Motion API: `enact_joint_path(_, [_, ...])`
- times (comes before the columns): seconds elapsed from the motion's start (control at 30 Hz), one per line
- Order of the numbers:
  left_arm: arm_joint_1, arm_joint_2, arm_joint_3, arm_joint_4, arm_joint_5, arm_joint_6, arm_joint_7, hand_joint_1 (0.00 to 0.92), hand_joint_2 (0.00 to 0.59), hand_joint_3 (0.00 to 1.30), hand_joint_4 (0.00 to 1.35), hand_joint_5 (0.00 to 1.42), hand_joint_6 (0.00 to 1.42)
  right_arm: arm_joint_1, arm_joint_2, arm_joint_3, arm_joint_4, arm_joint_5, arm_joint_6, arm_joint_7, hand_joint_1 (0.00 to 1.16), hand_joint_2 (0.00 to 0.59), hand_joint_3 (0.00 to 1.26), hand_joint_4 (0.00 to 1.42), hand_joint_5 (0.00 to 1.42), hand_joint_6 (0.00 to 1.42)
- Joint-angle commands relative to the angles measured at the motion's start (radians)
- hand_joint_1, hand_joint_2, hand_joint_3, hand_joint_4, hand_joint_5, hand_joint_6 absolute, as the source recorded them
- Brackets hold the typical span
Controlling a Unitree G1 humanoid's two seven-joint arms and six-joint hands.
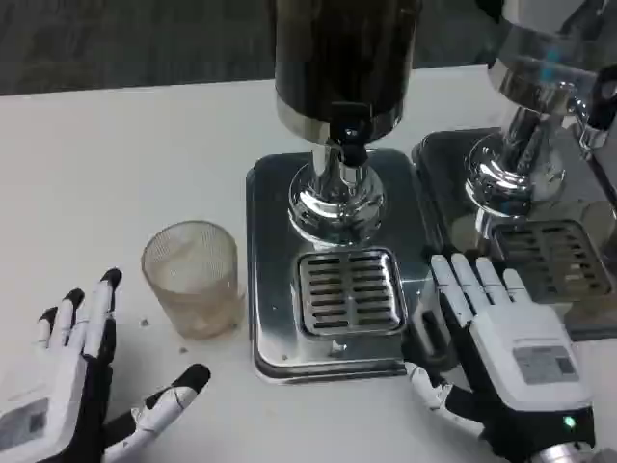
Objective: Grasp the cup under the faucet to collect the drink, then remove the cup.
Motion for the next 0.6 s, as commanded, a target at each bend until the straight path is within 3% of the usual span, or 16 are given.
enact_joint_path(0.03, [-0.008, 0.004, 0.002, 0.012, -0.002, -0.005, 0.000, 0.000, 0.108, 0.00, 0.00, 0.00, 0.00, -0.006, -0.003, -0.001, 0.005, -0.004, -0.001, -0.002, 0.27, 0.463, 0.00, 0.00, 0.00, 0.00])
enact_joint_path(0.6, [-0.061, 0.004, 0.023, 0.054, -0.026, -0.040, 0.036, 0.000, 0.099, 0.00, 0.00, 0.00, 0.00, -0.048, 0.008, 0.006, 0.035, -0.013, 0.010, -0.004, 0.26, 0.457, 0.00, 0.00, 0.00, 0.00])
